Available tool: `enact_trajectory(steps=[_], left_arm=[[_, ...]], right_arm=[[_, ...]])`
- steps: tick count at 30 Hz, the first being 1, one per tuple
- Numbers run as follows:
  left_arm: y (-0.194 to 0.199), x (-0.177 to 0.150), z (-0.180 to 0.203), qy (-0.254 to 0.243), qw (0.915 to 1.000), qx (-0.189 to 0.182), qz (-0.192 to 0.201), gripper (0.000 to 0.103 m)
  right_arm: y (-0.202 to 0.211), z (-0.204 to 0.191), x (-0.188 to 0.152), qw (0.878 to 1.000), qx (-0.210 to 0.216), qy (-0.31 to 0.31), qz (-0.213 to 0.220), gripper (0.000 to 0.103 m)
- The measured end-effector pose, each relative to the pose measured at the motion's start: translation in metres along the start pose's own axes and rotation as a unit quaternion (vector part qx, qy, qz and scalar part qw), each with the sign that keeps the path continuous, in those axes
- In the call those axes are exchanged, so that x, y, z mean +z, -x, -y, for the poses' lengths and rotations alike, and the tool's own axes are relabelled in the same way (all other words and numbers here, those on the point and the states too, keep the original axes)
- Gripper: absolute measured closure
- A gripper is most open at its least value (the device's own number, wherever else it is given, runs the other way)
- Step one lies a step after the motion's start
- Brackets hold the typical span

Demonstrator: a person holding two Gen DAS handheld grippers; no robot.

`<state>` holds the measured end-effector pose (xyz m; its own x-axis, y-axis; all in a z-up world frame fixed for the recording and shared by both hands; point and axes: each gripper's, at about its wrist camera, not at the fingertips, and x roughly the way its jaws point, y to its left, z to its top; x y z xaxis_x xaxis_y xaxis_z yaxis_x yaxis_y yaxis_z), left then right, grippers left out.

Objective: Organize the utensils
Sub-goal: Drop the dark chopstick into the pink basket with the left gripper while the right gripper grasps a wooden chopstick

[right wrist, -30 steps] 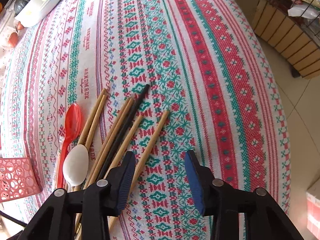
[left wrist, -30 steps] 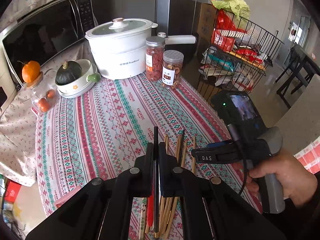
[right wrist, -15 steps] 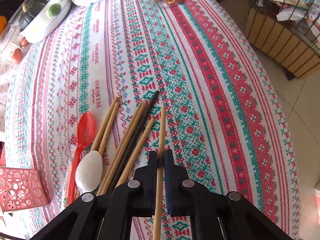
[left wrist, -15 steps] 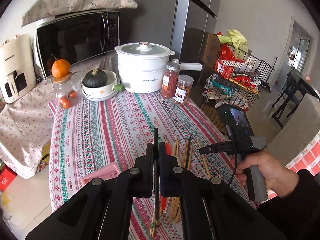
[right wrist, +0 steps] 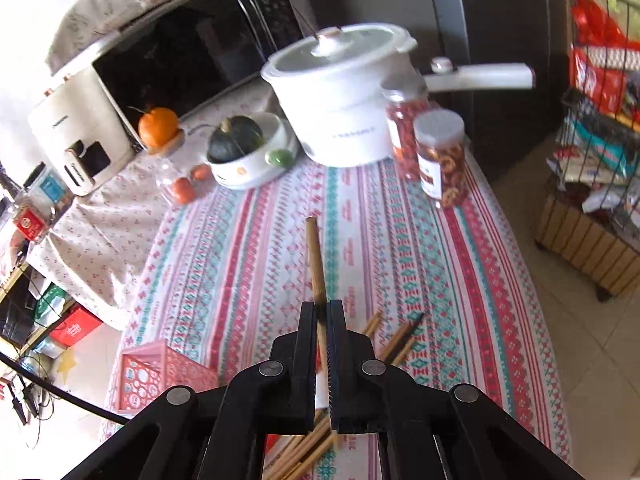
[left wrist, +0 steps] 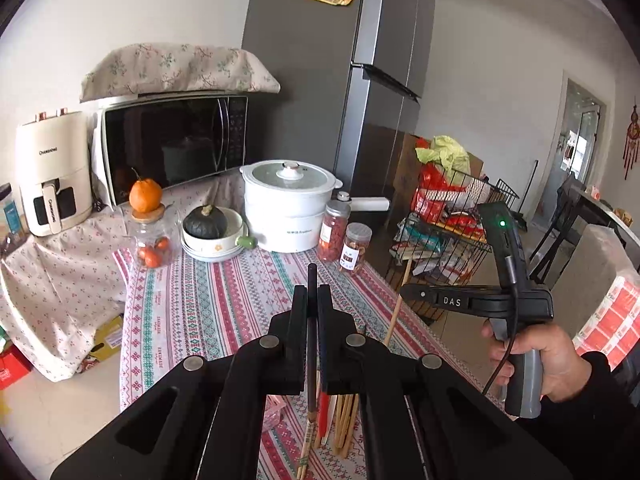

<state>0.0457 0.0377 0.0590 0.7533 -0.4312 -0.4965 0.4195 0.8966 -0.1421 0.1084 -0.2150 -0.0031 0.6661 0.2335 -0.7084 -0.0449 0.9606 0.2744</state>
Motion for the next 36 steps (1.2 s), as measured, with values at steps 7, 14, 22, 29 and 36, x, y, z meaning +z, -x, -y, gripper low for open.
enact_trajectory(steps=[7,14,22,29,36], left_arm=[[0.019,0.018,-0.012,-0.001,0.9978,0.047,0.047,0.099],[0.020,0.022,-0.025,0.017,0.9985,0.038,0.036,0.099],[0.033,0.029,-0.044,0.053,0.9968,0.017,0.058,0.099],[0.033,0.032,-0.063,0.057,0.9949,0.048,0.067,0.099],[0.018,0.030,-0.082,0.078,0.9943,0.055,0.046,0.099]], right_arm=[[0.037,-0.046,0.011,0.995,0.025,0.066,0.064,0.103],[-0.032,-0.037,0.025,0.996,-0.011,0.081,-0.028,0.088],[-0.182,-0.020,0.044,0.980,-0.059,0.126,-0.143,0.073],[-0.278,-0.001,0.059,0.964,-0.119,0.151,-0.181,0.059],[-0.311,0.015,0.068,0.964,-0.097,0.139,-0.205,0.059]])
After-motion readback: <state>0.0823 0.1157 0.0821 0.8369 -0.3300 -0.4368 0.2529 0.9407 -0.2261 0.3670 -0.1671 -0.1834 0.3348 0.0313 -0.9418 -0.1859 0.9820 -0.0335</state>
